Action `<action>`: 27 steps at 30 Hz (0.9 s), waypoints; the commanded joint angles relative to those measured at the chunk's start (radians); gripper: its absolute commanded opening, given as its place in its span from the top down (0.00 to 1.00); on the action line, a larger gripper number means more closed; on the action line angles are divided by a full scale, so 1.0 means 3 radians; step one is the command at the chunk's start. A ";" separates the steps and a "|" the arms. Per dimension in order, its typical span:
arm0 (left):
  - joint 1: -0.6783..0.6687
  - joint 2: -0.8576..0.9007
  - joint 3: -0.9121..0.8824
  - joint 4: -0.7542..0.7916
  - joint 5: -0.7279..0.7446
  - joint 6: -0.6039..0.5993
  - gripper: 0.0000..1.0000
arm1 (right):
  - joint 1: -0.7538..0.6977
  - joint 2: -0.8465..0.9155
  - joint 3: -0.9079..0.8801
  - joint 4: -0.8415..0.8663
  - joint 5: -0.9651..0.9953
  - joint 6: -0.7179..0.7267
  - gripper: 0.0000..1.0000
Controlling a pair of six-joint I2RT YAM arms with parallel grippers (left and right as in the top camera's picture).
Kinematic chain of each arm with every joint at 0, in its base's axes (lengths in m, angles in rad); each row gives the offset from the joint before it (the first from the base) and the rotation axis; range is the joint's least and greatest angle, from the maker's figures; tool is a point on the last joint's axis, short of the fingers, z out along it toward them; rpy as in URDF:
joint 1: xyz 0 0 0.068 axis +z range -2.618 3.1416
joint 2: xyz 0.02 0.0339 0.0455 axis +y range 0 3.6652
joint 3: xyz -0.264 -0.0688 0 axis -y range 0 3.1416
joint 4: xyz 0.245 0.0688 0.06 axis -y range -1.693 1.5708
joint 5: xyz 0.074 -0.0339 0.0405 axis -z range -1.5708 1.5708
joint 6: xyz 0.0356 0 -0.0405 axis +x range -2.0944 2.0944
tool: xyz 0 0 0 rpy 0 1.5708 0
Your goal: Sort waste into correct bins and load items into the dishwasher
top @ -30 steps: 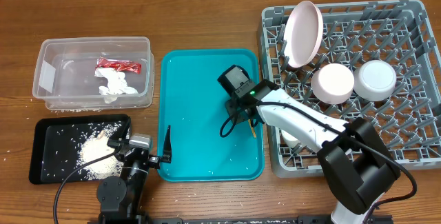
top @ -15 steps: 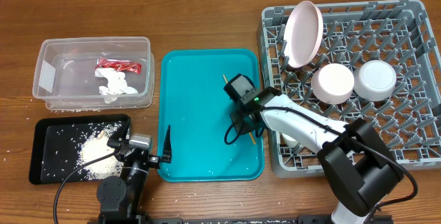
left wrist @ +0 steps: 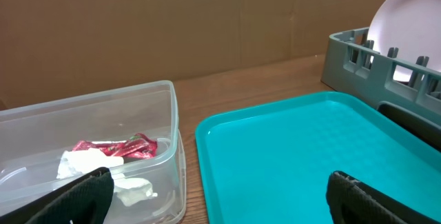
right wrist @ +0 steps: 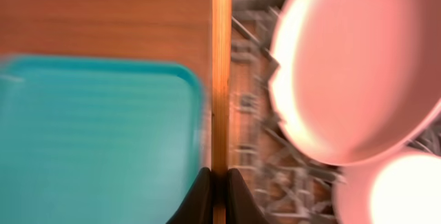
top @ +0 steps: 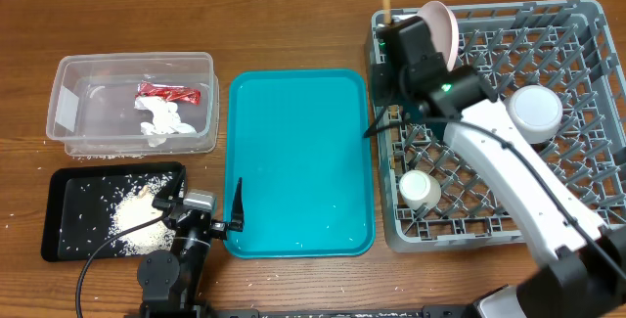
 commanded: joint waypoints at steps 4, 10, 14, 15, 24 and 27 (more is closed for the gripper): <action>0.0024 -0.0034 -0.0022 0.0011 0.0017 0.0062 0.00 | -0.0081 0.0381 -0.0183 -0.0027 -0.0126 -0.0261 0.87; 0.0024 -0.0034 -0.0022 0.0011 0.0017 0.0062 0.00 | -0.0060 0.0123 0.0019 -0.0151 -0.0145 -0.0245 0.39; 0.0024 -0.0034 -0.0022 0.0011 0.0017 0.0062 0.00 | 0.0010 -0.0459 0.0078 -0.0296 -0.0350 -0.0244 0.39; 0.0024 -0.0034 -0.0022 0.0011 0.0017 0.0062 0.00 | 0.0033 -0.0702 0.0078 -0.0348 -0.0425 -0.0238 0.38; 0.0024 -0.0034 -0.0022 0.0011 0.0017 0.0062 0.00 | 0.0041 -0.1949 0.0078 -0.0941 -0.0660 -0.0313 0.00; 0.0024 -0.0034 -0.0022 0.0011 0.0017 0.0062 0.00 | 0.0041 -0.2153 0.0078 -0.1202 -0.0439 -0.0345 0.00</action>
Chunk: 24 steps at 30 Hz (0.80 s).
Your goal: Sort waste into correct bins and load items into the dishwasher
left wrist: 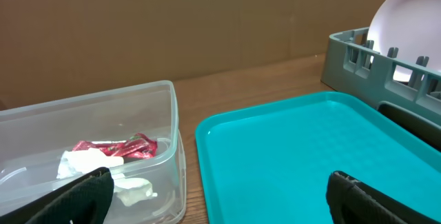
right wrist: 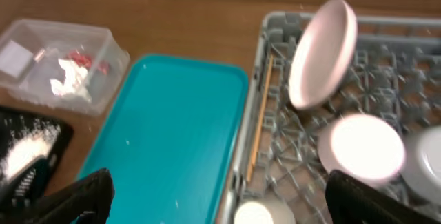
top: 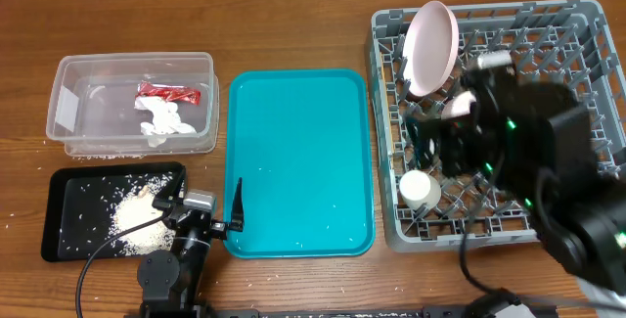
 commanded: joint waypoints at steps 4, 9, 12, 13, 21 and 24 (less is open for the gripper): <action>0.0024 -0.0034 -0.0022 0.0011 0.0017 0.0062 0.00 | 0.0004 -0.0535 0.0022 -0.0284 0.0251 -0.0045 0.00; 0.0024 -0.0034 -0.0022 0.0011 0.0017 0.0062 0.00 | -0.0003 -0.0973 0.0013 -0.0285 0.0617 0.0069 0.00; 0.0024 -0.0034 -0.0022 0.0011 0.0017 0.0062 0.00 | -0.0366 -0.1311 -0.0280 0.0168 0.0549 -0.0153 0.00; 0.0024 -0.0034 -0.0022 0.0011 0.0017 0.0062 0.00 | -0.0467 -0.1372 -0.0381 0.0275 0.0474 -0.0179 0.00; 0.0024 -0.0034 -0.0022 0.0011 0.0017 0.0062 0.00 | -0.1254 -0.1982 -0.1977 0.1273 -0.0367 -0.0214 0.00; 0.0024 -0.0034 -0.0022 0.0011 0.0017 0.0062 0.00 | -0.1258 -0.2379 -0.2767 0.1942 -0.0605 -0.0214 0.00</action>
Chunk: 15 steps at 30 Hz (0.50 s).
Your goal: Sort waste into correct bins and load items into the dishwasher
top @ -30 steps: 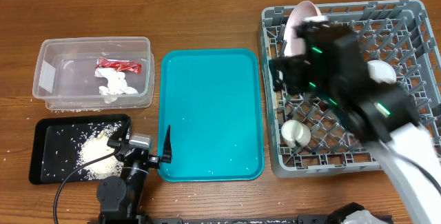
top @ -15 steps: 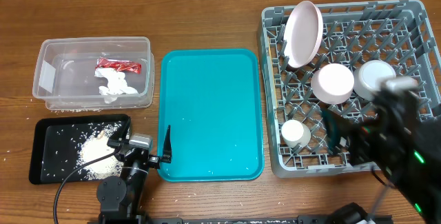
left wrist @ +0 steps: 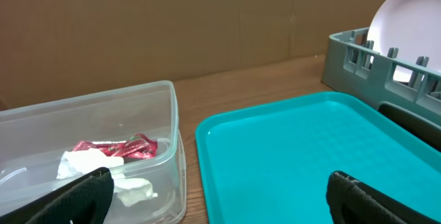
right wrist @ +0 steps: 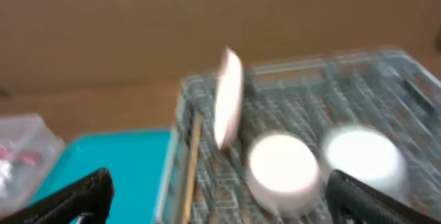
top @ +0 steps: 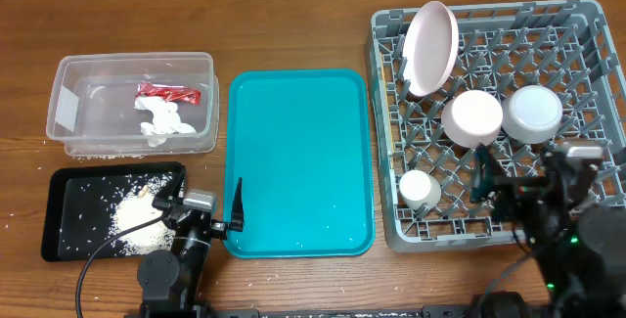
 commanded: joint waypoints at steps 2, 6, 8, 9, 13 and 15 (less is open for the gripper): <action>0.0024 -0.0034 -0.0020 0.0013 0.0017 0.0062 0.00 | -0.0022 -0.0543 -0.0792 0.0546 -0.0388 -0.0031 0.00; 0.0024 -0.0034 -0.0020 0.0013 0.0017 0.0062 0.00 | -0.0050 -0.1019 -0.1419 0.0918 -0.0455 -0.0031 0.00; 0.0024 -0.0034 -0.0020 0.0013 0.0018 0.0062 0.00 | -0.0093 -0.1193 -0.1630 0.1038 -0.0458 -0.0031 0.00; 0.0024 -0.0034 -0.0020 0.0013 0.0017 0.0062 0.00 | -0.0114 -0.1275 -0.1734 0.1106 -0.0460 -0.0031 0.00; 0.0024 -0.0034 -0.0020 0.0013 0.0017 0.0062 0.00 | -0.0164 -0.1512 -0.2286 0.1687 -0.0469 -0.0031 0.00; 0.0024 -0.0034 -0.0020 0.0013 0.0017 0.0062 0.00 | -0.0164 -0.1512 -0.2477 0.1957 -0.0468 -0.0031 0.00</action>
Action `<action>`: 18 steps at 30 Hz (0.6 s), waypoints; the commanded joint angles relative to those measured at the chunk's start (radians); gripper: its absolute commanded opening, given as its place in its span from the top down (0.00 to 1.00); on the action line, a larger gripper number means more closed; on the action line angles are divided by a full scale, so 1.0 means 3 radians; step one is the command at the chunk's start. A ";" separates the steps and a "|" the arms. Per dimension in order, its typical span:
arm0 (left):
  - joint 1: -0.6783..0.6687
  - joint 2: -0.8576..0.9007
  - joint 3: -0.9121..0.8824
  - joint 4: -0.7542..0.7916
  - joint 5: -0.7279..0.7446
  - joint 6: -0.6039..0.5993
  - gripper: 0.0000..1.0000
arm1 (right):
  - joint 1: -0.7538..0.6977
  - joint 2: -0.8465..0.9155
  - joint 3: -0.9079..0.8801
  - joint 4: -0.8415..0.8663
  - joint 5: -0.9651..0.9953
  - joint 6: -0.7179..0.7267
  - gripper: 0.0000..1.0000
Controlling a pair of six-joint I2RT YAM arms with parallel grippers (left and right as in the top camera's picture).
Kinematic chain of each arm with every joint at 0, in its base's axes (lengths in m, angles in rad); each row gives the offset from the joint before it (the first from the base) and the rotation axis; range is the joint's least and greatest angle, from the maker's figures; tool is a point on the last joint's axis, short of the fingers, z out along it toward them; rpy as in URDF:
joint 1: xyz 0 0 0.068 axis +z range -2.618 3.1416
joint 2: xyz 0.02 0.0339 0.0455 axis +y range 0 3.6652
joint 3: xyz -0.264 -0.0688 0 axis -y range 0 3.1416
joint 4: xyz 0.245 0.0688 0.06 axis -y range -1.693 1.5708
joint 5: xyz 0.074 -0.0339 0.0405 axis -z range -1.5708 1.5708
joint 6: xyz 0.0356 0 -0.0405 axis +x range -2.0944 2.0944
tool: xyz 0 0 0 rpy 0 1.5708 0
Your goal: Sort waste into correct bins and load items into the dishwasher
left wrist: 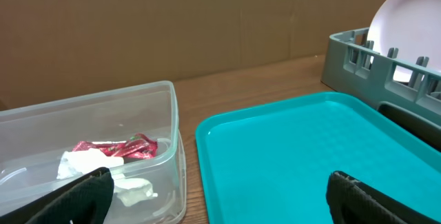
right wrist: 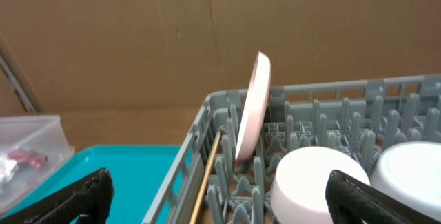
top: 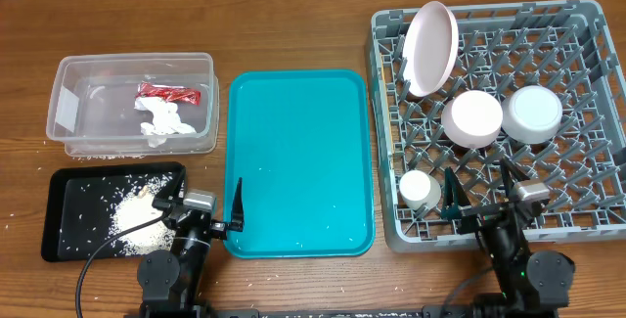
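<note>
The grey dish rack holds an upright pink plate, two white bowls and a white cup. A wooden chopstick lies along the rack's left wall. The teal tray is bare. My right gripper is open and empty at the rack's front edge. My left gripper is open and empty at the tray's front left corner.
A clear bin at the back left holds a red wrapper and white tissue. A black tray with spilled rice sits in front of it. Cardboard walls the far side.
My right arm has drawn back from the rack's front right to the table's front edge, still open. The left arm has not moved.
My right gripper was shut on the wooden chopstick at the rack's back left corner, beside the pink plate. Then it was open above the rack, with the chopstick lying along the rack's left wall. After that the arm stood further back, and now at the front edge.
</note>
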 commanded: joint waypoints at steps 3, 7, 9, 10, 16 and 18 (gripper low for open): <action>0.0024 -0.0033 -0.0019 0.0010 0.0017 0.0064 0.00 | -0.0018 -0.0038 -0.0437 0.0431 0.0001 -0.0009 0.00; 0.0024 -0.0033 -0.0019 0.0010 0.0017 0.0064 0.00 | -0.0018 -0.0038 -0.0440 0.0357 0.0027 -0.0010 0.00; 0.0024 -0.0033 -0.0019 0.0010 0.0017 0.0064 0.00 | -0.0018 -0.0038 -0.0440 0.0357 0.0028 -0.0010 0.00; 0.0024 -0.0033 -0.0019 0.0010 0.0017 0.0064 0.00 | -0.0018 -0.0038 -0.0440 0.0357 0.0029 -0.0010 0.00; 0.0024 -0.0033 -0.0019 0.0010 0.0017 0.0064 0.00 | -0.0018 -0.0038 -0.0440 0.0357 0.0028 -0.0010 0.00; 0.0024 -0.0033 -0.0019 0.0010 0.0017 0.0064 0.00 | -0.0018 -0.0038 -0.0440 0.0356 0.0029 -0.0010 0.00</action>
